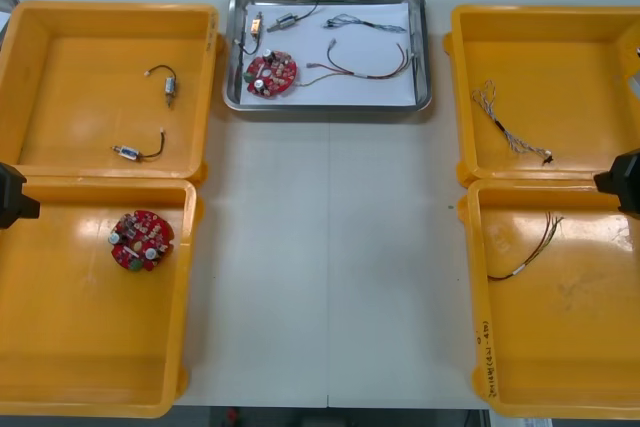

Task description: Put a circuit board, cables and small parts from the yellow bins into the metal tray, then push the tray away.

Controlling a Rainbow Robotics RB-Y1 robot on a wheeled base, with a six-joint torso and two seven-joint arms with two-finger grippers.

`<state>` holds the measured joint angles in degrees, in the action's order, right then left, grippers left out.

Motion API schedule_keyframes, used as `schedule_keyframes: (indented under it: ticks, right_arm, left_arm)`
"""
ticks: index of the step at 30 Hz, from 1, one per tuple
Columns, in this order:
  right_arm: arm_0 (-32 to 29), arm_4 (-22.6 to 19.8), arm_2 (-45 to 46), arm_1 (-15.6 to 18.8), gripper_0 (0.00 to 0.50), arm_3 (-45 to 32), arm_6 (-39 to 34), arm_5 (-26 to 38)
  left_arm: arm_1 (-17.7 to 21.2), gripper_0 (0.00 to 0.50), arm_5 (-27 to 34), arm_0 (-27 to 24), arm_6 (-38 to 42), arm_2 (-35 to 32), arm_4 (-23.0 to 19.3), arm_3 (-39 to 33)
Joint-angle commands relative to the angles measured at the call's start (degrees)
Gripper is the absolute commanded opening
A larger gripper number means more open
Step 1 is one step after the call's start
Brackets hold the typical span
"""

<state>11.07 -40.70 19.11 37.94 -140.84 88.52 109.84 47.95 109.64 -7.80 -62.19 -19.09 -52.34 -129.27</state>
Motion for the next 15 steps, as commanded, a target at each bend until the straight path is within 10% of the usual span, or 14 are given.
schedule_keyframes:
  ticks: [1, 15]
  right_arm:
    - [-5.0, -0.96, 5.15, -1.2, 0.5, -2.51, -2.03, 0.16]
    - [-9.04, 0.1, 7.35, -5.42, 0.5, 4.0, -3.0, 0.16]
  left_arm:
    - [1.44, 0.5, 0.36, 1.03, -2.15, -0.77, -0.39, -0.72]
    - [1.44, 0.5, 0.36, 1.03, -2.15, -0.77, -0.39, -0.72]
